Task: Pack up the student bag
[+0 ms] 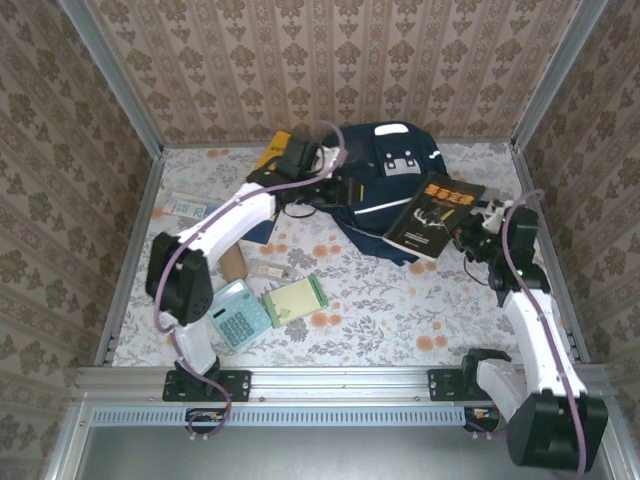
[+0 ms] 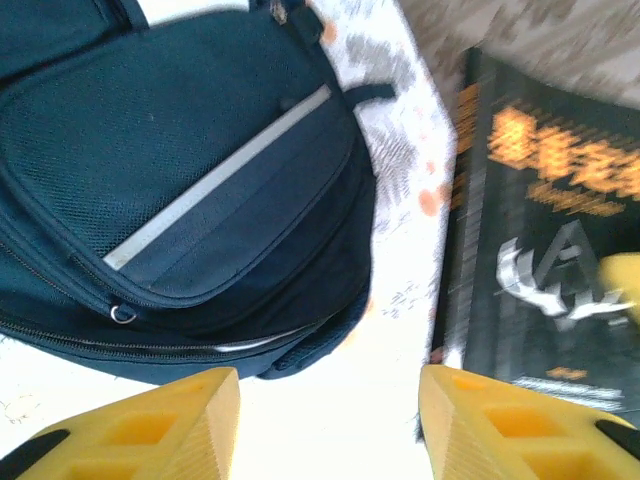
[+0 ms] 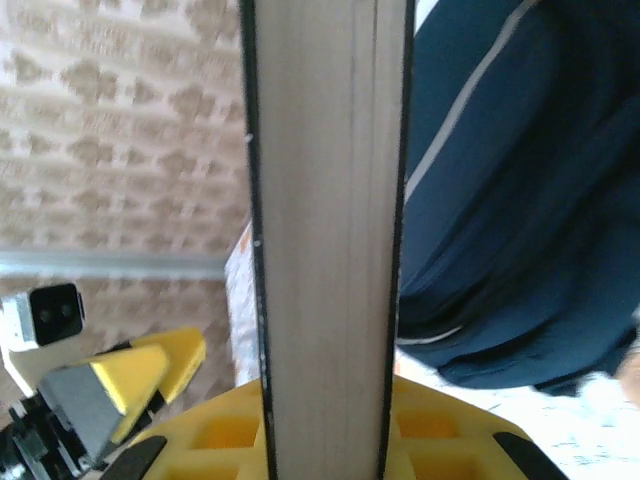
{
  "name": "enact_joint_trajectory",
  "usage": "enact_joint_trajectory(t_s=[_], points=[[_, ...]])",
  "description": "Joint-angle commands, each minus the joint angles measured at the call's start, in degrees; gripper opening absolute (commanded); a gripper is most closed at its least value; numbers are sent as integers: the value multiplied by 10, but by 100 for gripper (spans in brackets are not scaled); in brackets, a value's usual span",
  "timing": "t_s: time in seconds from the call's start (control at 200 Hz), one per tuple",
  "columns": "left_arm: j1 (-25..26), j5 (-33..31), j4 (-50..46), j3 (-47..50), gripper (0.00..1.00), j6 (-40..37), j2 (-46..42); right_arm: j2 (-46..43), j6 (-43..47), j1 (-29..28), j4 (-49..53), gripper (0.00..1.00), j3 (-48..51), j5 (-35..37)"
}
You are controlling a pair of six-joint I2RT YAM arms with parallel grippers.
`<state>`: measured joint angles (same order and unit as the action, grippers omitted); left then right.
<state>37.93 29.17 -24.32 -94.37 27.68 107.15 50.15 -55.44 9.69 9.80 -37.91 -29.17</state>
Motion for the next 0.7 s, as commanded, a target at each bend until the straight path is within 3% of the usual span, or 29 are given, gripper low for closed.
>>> enact_joint_trajectory(t_s=[0.0, 0.235, 0.695], points=[[31, -59, -86, -68, 48, -92, 52, -31, 44, 9, 127, 0, -21, 98], [75, -76, -136, -190, 43, -152, 175, -55, 59, 14, 241, 0, -60, 222], [107, -86, -162, -237, 45, -231, 255, -44, 52, 17, 219, 0, -56, 193]])
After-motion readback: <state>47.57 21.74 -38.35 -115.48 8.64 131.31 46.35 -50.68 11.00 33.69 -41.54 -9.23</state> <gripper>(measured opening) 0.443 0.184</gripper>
